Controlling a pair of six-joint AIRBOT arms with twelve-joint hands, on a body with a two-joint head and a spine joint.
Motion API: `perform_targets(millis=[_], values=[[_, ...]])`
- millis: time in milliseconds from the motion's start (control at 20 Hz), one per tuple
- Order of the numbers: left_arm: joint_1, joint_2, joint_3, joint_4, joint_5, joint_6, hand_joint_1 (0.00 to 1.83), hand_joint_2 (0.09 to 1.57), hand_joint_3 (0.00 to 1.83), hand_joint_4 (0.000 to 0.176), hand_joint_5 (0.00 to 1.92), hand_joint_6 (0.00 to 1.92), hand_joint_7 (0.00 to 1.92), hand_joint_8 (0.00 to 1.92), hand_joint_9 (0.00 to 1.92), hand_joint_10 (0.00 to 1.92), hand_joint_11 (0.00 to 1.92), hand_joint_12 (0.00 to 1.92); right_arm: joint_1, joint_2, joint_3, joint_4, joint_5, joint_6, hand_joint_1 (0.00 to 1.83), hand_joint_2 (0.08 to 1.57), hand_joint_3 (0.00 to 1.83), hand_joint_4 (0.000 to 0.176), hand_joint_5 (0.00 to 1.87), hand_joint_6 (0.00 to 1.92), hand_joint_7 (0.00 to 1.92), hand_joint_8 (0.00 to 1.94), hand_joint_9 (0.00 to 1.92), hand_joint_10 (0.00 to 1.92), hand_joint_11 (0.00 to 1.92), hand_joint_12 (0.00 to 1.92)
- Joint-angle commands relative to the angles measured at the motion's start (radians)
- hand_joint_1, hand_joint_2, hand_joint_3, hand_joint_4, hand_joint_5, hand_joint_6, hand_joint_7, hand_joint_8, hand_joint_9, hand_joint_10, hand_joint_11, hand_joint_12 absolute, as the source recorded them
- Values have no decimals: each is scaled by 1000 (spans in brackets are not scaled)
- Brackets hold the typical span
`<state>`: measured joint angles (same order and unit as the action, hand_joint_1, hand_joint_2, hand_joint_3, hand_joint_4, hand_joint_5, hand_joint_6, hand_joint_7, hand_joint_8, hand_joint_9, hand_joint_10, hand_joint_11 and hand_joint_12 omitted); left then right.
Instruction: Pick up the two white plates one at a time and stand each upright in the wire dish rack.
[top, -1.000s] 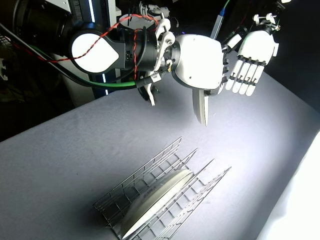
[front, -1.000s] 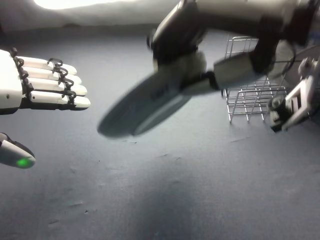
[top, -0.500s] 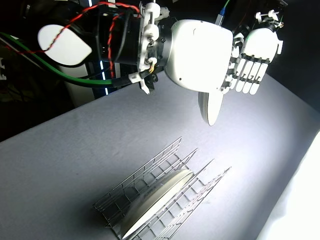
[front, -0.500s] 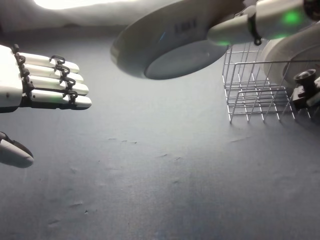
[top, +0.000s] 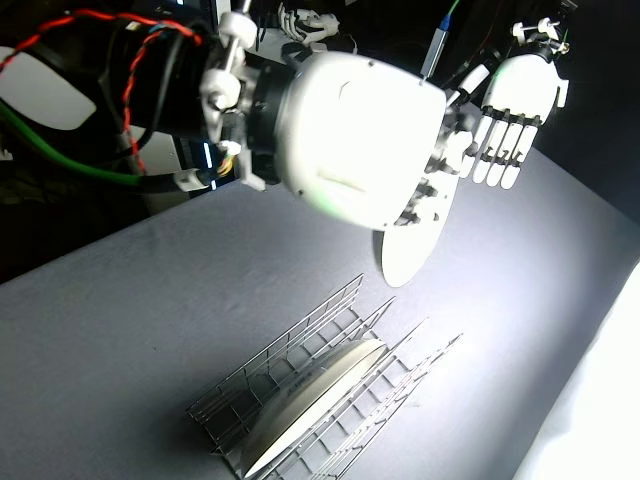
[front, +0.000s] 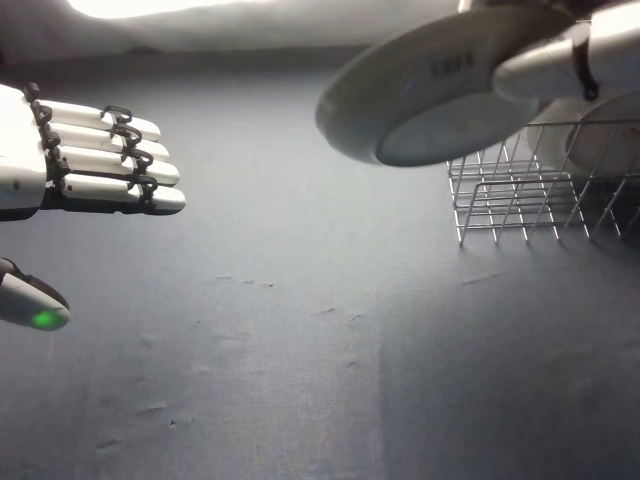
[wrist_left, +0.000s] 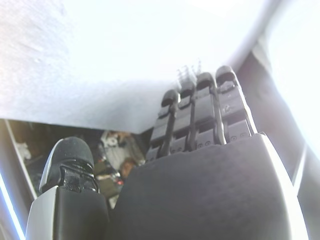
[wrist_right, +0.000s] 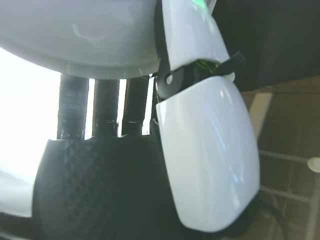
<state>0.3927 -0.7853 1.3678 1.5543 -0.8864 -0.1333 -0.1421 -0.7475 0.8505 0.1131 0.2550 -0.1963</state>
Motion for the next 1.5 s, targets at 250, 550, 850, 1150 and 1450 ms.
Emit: perform_targets(millis=[250,550,850,1150,1450], values=[[-7,8,-4,-50,-21,-10,0,1167,1,0,0,0,0,0,0,0,0,0,-42,51,-10,21,157,16,1380,1091,1,0,933,1045,1060,792,983,1067,915,1108],[-10,3,-7,-50,-16,-15,0,1164,0,0,0,0,0,0,0,0,0,0,-102,54,34,21,187,11,1379,1095,0,0,931,1053,1038,815,984,1070,917,1082],[-8,-6,7,-50,-16,-17,0,1161,0,0,0,0,0,0,0,0,0,0,-178,53,90,19,218,7,1379,1093,1,0,936,1049,1051,801,973,1075,928,1129],[-8,-7,4,-50,-18,-22,0,1159,0,0,0,0,0,0,0,0,0,0,-250,45,115,-16,274,-14,1378,1100,1,0,911,1078,1013,834,995,1079,930,1112],[-8,-9,6,-50,-18,-22,0,1156,0,0,0,0,0,0,0,0,0,0,-296,38,145,-46,305,-32,1484,1120,3,0,860,1091,913,921,912,1081,832,1532]])
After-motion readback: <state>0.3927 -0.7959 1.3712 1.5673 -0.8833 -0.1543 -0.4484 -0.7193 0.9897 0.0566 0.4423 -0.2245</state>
